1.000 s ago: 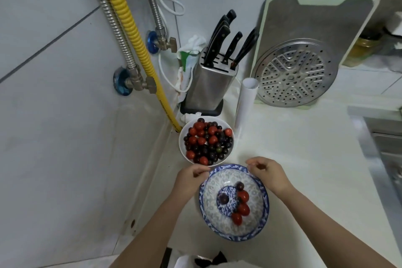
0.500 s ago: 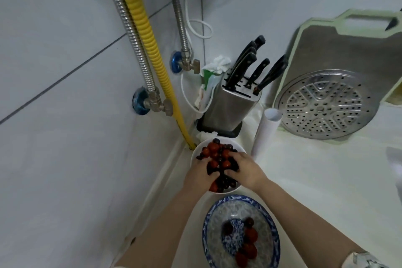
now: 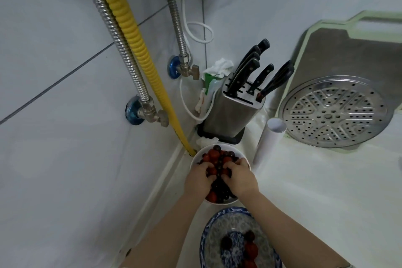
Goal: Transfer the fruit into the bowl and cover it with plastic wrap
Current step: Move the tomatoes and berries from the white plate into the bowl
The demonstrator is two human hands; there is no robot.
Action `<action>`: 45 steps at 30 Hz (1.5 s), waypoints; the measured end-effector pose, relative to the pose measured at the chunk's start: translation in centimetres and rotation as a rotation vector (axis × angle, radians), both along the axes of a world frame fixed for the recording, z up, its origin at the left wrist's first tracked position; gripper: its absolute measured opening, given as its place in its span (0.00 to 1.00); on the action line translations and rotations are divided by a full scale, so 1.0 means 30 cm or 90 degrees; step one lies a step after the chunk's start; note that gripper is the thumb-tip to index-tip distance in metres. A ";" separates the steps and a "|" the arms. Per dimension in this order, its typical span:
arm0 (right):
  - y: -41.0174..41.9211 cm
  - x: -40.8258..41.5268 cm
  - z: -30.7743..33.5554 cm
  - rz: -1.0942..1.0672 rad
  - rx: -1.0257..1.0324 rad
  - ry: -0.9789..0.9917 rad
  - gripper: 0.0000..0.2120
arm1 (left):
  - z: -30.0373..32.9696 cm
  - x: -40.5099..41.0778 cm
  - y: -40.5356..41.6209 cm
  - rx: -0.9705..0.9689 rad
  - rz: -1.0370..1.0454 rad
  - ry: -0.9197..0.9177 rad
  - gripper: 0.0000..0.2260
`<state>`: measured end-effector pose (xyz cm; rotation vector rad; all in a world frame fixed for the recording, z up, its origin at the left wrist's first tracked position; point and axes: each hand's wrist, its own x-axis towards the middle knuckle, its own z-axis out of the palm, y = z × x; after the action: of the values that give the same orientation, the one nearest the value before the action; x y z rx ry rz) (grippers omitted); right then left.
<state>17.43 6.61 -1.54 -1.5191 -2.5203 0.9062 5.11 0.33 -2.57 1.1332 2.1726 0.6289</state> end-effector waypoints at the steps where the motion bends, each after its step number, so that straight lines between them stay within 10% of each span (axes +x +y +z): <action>1: -0.001 0.004 0.000 -0.001 0.001 0.012 0.16 | 0.004 -0.001 -0.007 0.012 0.009 -0.028 0.14; 16: -0.267 0.232 0.132 -0.088 -0.118 0.308 0.13 | 0.143 0.070 -0.261 0.089 0.001 -0.357 0.12; 30: -0.478 0.363 0.020 -0.059 -0.050 0.229 0.12 | 0.072 0.186 -0.457 0.027 -0.048 -0.415 0.11; 45: -0.207 0.195 0.102 -0.002 -0.039 0.163 0.18 | 0.116 0.054 -0.275 0.041 0.000 -0.171 0.19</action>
<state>23.27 0.40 1.52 -1.3251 -2.3281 1.1080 6.73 -7.91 0.93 1.0166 1.9362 0.8075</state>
